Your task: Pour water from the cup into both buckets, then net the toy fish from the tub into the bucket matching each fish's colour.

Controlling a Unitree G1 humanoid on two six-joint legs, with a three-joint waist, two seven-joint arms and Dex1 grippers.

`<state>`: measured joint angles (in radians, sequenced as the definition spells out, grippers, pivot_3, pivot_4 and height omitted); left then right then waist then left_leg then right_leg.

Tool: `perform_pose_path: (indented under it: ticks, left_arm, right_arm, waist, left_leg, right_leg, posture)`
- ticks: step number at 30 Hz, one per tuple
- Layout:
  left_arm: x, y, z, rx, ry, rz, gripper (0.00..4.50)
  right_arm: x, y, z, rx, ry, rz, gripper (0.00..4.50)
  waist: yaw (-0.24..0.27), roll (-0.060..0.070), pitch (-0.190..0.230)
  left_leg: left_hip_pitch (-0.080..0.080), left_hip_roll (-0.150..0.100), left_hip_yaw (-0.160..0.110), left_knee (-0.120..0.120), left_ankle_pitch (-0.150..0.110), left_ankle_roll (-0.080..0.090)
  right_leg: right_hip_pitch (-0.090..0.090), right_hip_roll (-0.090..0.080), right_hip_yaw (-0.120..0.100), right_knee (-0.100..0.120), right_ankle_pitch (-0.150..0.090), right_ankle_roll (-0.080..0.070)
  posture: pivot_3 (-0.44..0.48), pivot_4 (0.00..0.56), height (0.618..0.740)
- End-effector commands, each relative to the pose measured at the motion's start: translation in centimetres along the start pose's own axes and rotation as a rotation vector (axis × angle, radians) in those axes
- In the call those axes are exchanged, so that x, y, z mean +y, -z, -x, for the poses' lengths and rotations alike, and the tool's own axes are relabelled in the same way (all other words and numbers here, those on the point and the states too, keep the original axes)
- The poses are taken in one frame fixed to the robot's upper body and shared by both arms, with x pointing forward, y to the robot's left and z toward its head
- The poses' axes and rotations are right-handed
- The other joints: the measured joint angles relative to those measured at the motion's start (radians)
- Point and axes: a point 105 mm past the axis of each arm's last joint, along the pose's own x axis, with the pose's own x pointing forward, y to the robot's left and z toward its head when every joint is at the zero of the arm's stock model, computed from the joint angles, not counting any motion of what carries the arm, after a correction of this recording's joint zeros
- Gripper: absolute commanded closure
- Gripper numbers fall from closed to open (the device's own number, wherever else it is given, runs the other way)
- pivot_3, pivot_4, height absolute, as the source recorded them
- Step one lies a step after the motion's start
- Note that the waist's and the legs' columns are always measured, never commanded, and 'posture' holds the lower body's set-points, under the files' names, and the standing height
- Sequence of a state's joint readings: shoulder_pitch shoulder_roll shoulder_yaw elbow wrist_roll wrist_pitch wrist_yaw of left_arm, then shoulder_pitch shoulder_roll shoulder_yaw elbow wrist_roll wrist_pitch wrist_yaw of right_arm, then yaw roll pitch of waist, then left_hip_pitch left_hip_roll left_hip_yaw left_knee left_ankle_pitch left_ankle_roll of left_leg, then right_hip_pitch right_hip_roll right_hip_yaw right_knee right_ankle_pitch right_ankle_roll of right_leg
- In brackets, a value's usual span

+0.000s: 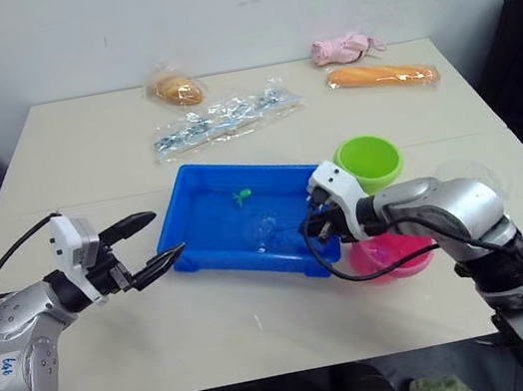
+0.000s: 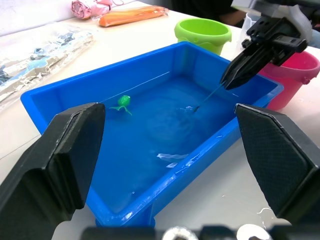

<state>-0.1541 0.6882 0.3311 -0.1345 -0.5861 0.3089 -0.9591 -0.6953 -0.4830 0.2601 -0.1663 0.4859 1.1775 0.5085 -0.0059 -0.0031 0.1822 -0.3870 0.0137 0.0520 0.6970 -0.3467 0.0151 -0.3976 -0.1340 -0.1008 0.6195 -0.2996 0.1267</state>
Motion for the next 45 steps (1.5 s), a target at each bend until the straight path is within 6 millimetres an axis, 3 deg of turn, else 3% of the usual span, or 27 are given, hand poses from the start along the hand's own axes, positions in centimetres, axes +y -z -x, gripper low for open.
perform_pose_path:
  ticks: [1,10,16,20,35,40,45]
  left_arm:
    - [0.1,-1.4,0.4,-0.029,-0.008,-0.045,0.04]
    - [0.2,-1.6,0.0,-0.037,-0.005,-0.054,0.04]
    - [0.1,-1.2,-0.2,-0.033,0.009,-0.047,0.04]
    - [-0.2,-1.0,-0.6,-0.034,0.028,-0.042,0.04]
    - [-0.6,-2.4,-4.9,-0.084,0.240,-0.055,0.04]
    - [-1.6,-3.3,-6.6,-0.106,0.342,-0.061,0.04]
    - [-2.2,-3.7,-7.5,-0.137,0.391,-0.067,0.04]
  right_arm:
    - [-1.6,-2.5,0.1,-0.102,0.104,-0.027,4.50]
    - [-1.0,-4.3,-1.3,-0.184,0.092,-0.018,4.50]
    - [1.2,-4.3,0.4,-0.234,-0.023,0.072,4.50]
    - [2.1,-3.6,2.2,-0.234,-0.058,0.094,4.50]
    - [0.6,-1.4,12.0,-0.431,0.134,0.064,4.50]
    - [0.6,-0.9,15.4,-0.471,0.174,0.084,4.50]
    - [-1.4,0.5,17.7,-0.486,0.309,0.058,4.50]
  waist:
    - [-0.001,0.000,0.000]
    - [-0.002,0.000,0.000]
    - [-0.002,0.000,0.000]
    - [-0.001,0.000,0.000]
    - [0.003,0.000,0.000]
    - [0.010,0.000,0.000]
    - [0.016,0.000,0.000]
  left_leg:
    - [0.000,0.000,0.000,0.000,0.000,0.000]
    - [0.000,0.000,0.000,0.000,0.000,0.000]
    - [0.000,0.000,0.000,-0.001,0.000,0.000]
    - [0.000,0.000,0.000,-0.002,0.000,0.000]
    - [0.000,-0.001,0.002,-0.003,0.000,0.000]
    - [0.000,-0.001,0.001,-0.003,0.000,0.000]
    - [0.000,-0.001,0.001,-0.003,0.000,0.001]
  right_leg:
    - [0.000,0.000,0.000,0.000,0.000,0.000]
    - [-0.001,0.000,0.000,0.000,0.000,0.000]
    - [-0.001,0.000,0.000,0.000,0.000,0.000]
    - [-0.001,0.000,0.000,0.000,0.000,0.000]
    - [0.000,0.001,0.000,-0.002,0.000,0.000]
    - [0.000,0.002,0.000,-0.003,0.000,0.000]
    - [0.001,0.001,0.001,-0.003,0.000,0.001]
  posture:
    - [0.000,0.150,0.740]
    - [0.000,0.150,0.740]
    - [0.000,0.150,0.740]
    - [0.000,0.150,0.740]
    - [0.000,0.150,0.740]
    - [0.000,0.150,0.740]
    - [0.000,0.150,0.740]
